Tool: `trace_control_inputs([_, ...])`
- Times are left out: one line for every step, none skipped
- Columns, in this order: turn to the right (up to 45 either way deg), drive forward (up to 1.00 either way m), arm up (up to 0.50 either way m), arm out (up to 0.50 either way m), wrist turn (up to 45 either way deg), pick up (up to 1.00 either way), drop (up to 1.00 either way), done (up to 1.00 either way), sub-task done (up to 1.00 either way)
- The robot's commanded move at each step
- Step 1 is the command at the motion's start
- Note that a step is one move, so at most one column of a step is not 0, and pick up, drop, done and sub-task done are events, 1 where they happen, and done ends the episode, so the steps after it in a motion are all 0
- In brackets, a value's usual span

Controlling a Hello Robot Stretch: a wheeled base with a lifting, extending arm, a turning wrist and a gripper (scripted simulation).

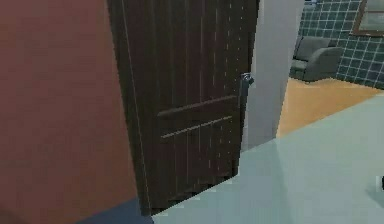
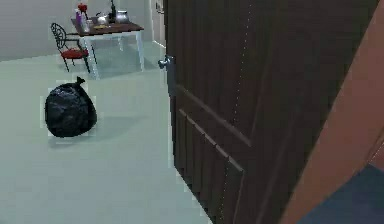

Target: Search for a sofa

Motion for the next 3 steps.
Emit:
trace_control_inputs([36.0, 0.0, 0.0, 0.0, 0.0, 0.0, 0.0, 0.0, 0.0])
trace_control_inputs([0.0, 1.0, 0.0, 0.0, 0.0, 0.0, 0.0, 0.0, 0.0])
trace_control_inputs([3.0, 0.0, 0.0, 0.0, 0.0, 0.0, 0.0, 0.0, 0.0])
